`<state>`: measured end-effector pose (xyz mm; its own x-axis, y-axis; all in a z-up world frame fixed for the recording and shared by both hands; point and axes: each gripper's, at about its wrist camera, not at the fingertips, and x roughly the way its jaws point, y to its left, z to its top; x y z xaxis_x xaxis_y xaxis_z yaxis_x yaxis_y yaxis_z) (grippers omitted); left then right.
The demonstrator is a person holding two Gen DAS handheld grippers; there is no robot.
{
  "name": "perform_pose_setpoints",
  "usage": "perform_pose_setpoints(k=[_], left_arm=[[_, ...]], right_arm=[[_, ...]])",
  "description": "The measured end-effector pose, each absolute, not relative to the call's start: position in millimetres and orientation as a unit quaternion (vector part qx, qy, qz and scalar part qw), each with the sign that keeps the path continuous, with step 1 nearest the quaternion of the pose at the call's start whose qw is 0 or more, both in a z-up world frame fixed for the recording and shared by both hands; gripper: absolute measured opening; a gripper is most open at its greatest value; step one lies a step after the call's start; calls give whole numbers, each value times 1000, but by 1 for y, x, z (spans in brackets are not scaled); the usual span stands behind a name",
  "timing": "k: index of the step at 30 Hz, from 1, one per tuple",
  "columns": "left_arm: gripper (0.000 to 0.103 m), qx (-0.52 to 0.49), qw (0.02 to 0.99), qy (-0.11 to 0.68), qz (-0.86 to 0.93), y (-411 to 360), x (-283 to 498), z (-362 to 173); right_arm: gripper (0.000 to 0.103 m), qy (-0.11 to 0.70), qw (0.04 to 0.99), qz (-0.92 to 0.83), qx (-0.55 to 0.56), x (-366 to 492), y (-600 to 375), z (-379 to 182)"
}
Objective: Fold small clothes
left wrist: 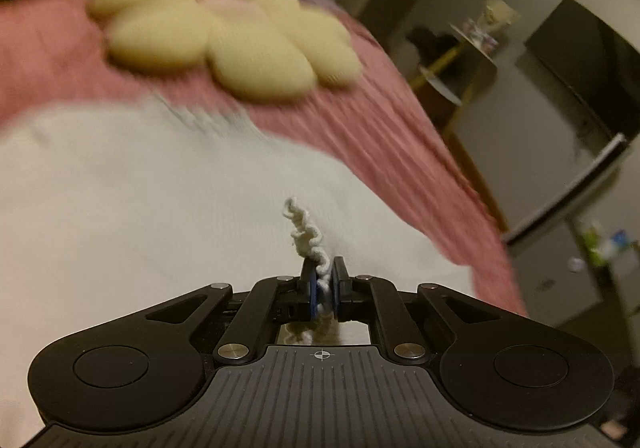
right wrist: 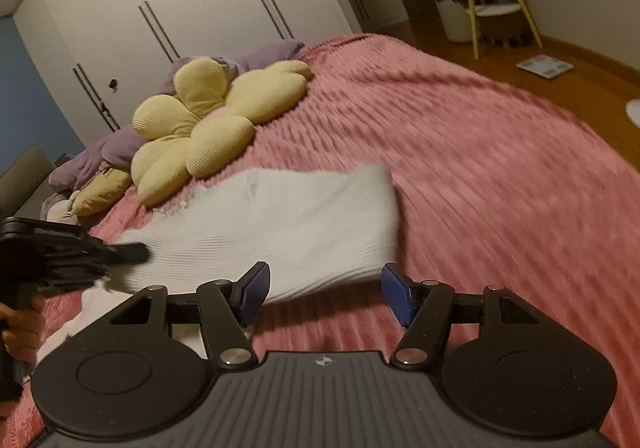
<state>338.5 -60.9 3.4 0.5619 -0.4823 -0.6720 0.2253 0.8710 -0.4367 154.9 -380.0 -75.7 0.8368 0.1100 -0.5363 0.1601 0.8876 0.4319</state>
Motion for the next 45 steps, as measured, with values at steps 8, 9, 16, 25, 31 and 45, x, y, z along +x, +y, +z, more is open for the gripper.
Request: perform_pose_setpoints(k=[8, 9, 16, 25, 31, 45], left_arm=[[9, -76, 890, 447, -53, 9, 341, -36], [9, -78, 886, 454, -47, 14, 342, -43], [44, -159, 866, 466, -84, 28, 341, -65], [9, -96, 901, 415, -79, 23, 362, -38], [9, -71, 935, 344, -36, 46, 370, -16], [9, -123, 909, 396, -37, 73, 384, -58]], right_arm=[[57, 305, 918, 46, 250, 192, -355, -73], [56, 313, 913, 52, 258, 196, -352, -77], [55, 344, 888, 50, 302, 222, -345, -92], [40, 356, 863, 49, 356, 251, -344, -103], [40, 363, 871, 56, 325, 265, -326, -103], [10, 362, 891, -7, 274, 278, -311, -112]])
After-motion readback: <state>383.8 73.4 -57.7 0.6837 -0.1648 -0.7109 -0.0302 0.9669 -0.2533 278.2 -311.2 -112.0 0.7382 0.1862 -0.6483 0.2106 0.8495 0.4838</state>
